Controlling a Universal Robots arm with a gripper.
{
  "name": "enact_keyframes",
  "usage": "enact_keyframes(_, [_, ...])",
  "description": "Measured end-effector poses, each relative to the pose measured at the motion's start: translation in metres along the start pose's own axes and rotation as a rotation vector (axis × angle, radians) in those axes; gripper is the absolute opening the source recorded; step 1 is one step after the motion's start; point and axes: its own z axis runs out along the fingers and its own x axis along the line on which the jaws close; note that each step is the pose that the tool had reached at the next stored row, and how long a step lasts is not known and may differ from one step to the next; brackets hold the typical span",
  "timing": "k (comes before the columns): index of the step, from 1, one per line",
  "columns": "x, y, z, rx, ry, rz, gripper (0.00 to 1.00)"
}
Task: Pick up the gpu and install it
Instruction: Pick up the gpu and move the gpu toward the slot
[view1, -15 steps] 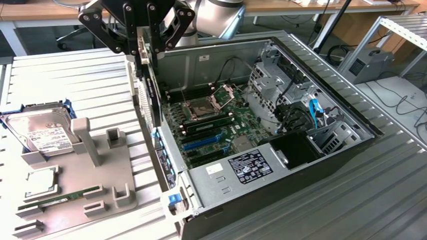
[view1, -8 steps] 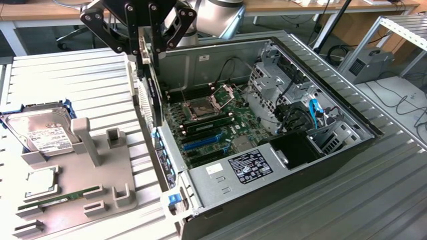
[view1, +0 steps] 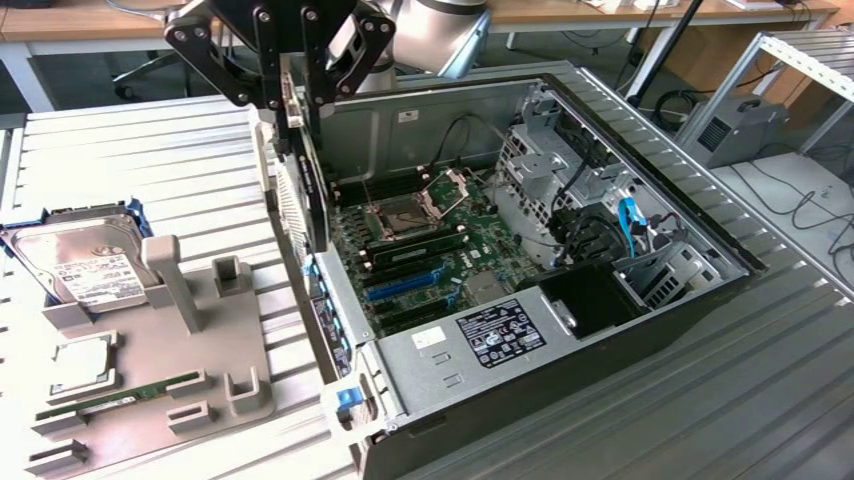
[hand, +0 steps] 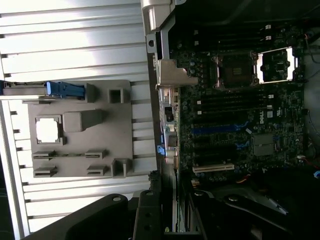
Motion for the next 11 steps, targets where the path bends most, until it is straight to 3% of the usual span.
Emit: enact_keyframes(11, [-0.0068, 0.0005, 0.0003, -0.0001, -0.0001, 0.0, 0.26])
